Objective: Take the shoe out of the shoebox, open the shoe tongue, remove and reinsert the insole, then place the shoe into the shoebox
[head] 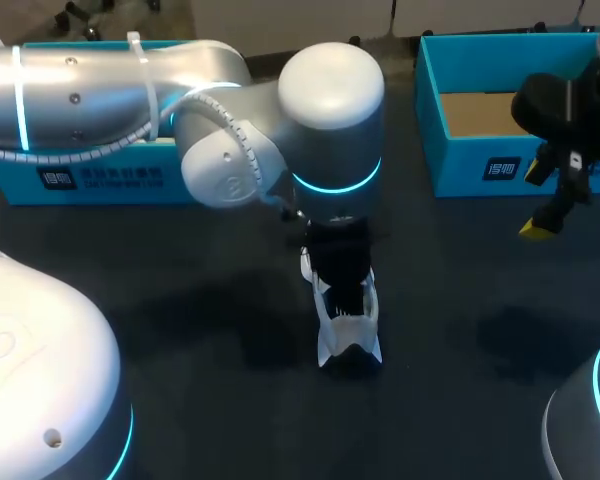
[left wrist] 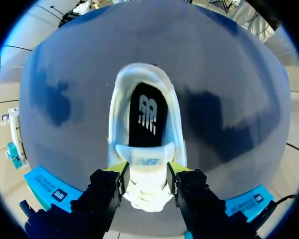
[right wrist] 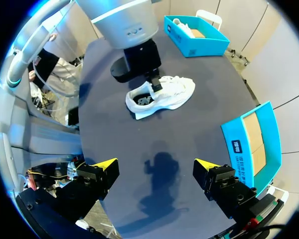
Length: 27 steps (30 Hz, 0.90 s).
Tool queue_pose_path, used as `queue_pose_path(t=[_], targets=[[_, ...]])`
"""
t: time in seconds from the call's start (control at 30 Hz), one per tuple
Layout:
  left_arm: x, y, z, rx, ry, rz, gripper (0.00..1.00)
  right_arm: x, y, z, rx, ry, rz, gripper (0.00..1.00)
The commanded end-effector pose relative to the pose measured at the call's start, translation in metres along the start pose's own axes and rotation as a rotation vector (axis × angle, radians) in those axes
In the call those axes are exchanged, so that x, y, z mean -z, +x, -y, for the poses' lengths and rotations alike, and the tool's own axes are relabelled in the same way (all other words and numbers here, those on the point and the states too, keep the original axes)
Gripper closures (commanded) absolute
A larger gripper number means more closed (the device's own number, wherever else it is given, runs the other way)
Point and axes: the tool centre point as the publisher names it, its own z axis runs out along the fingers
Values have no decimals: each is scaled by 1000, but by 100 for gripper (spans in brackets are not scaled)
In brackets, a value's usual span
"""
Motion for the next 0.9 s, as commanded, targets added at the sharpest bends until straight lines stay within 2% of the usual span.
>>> queue_pose_path(t=[0.03, 0.17, 0.3, 0.43, 0.63, 0.73, 0.9], targets=[[-4, 3, 5, 6, 9, 8, 64, -1, -2, -2, -1, 5, -3, 0], [-4, 5, 9, 11, 15, 8, 84, -1, -2, -2, -1, 5, -3, 0], [0, 7, 8, 12, 7, 16, 76, -1, -2, -2, -1, 5, -3, 0], [-2, 7, 5, 23, 4, 17, 73, -1, -2, -2, -1, 5, -3, 0], [-5, 9, 17, 19, 26, -1, 64, -1, -2, -2, -1, 5, -3, 0], [2, 10, 19, 19, 34, 10, 55, -1, -2, -2, -1, 5, -3, 0], [15, 15, 16, 38, 39, 25, 52, -1, -2, -2, -1, 5, -3, 0]])
